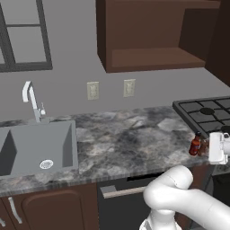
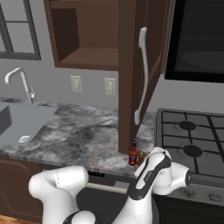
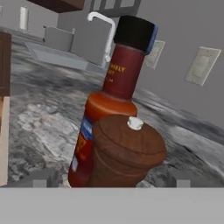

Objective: Take 2 condiments from the cabinet and move them on the counter near the stove.Make sure the condiments are lined up with each other, next to each other.

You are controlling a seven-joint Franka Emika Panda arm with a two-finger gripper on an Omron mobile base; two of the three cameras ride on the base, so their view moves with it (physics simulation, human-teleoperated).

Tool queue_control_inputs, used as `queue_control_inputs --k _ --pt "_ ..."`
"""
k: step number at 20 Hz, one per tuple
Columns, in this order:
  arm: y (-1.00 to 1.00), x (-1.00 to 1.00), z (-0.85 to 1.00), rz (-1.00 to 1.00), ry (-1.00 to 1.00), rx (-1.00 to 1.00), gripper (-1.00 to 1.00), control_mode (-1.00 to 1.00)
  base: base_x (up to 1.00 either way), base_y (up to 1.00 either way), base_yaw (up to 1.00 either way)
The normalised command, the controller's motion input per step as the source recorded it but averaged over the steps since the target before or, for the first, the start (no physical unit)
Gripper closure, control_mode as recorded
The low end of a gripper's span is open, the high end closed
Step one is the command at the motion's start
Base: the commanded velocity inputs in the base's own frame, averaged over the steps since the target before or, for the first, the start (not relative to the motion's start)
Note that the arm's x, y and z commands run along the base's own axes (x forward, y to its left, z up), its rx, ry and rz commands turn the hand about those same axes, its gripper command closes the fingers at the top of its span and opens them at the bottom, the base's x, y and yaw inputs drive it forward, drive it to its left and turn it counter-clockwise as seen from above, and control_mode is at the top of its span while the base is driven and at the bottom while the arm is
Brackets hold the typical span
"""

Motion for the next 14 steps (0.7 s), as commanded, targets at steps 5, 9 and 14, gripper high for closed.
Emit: queue_control_inputs --k 5,9,14 --pt "-0.29 0.0 0.0 0.02 -0.05 0.07 -1.0 -1.0 0.0 0.0 0.0" --pt "-0.42 -0.09 0.0 0.01 0.0 0.06 -1.0 -1.0 0.0 0.0 0.0" --pt "-0.47 -0.16 0.0 0.0 0.0 0.06 -1.0 -1.0 0.0 0.0 0.0"
